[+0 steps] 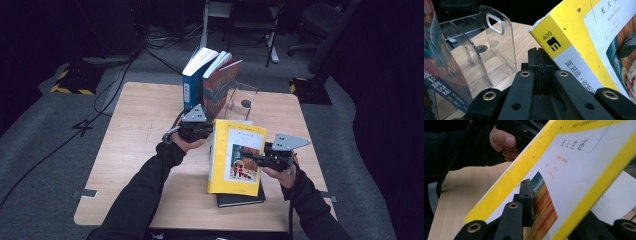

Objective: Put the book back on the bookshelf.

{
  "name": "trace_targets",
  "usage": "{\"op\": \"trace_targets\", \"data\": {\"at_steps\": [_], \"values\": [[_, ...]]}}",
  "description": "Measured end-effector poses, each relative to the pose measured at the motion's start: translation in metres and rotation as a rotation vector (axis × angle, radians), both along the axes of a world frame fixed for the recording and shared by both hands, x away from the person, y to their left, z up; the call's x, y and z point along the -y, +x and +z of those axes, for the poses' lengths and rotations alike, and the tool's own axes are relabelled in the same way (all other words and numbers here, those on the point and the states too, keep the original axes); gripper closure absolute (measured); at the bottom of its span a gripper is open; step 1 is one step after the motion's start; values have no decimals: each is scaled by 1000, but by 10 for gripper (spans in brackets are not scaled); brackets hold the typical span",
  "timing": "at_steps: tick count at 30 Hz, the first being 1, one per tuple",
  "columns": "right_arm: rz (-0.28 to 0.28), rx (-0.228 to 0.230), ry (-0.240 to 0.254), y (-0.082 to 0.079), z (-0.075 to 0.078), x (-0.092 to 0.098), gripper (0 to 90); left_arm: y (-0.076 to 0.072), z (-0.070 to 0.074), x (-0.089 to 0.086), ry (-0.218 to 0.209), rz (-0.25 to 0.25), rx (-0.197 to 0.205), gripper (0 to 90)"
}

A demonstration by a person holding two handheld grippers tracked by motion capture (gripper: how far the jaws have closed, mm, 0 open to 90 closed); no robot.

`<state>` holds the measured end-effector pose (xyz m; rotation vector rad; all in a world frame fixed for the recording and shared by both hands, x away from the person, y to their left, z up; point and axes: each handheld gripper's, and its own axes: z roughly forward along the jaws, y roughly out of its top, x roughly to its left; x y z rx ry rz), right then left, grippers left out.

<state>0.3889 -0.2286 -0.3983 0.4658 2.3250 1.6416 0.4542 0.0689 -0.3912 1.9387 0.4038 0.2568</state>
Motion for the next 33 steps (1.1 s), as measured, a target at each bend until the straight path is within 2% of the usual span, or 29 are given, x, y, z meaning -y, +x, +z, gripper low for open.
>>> {"op": "trace_targets", "data": {"at_steps": [7, 9, 14, 21, 24, 26, 28, 30, 33], "values": [[12, 24, -5, 0, 7, 0, 805, -4, 16, 4, 19, -6, 37, 897], [-5, 55, 5, -2, 9, -1, 826, -5, 23, 3, 30, -8, 50, 896], [-28, 99, 5, -3, 15, -2, 848, -9, 37, 3, 33, -9, 83, 896], [-37, 144, -1, -9, 19, -2, 856, -17, 43, 2, 46, -2, 109, 875], [-24, 170, 1, -18, 18, -2, 859, -23, 44, 1, 33, -3, 116, 861], [-18, 189, -1, -23, 18, -2, 860, -30, 44, 0, 6, -5, 117, 851], [-18, 195, 0, -25, 18, -2, 861, -34, 44, 0, 3, -3, 123, 851], [-7, 213, 0, -33, 17, 0, 862, -38, 44, -1, -7, -3, 128, 816], [8, 212, 2, -37, 16, 1, 863, -47, 44, -3, -28, 6, 123, 790]]}}
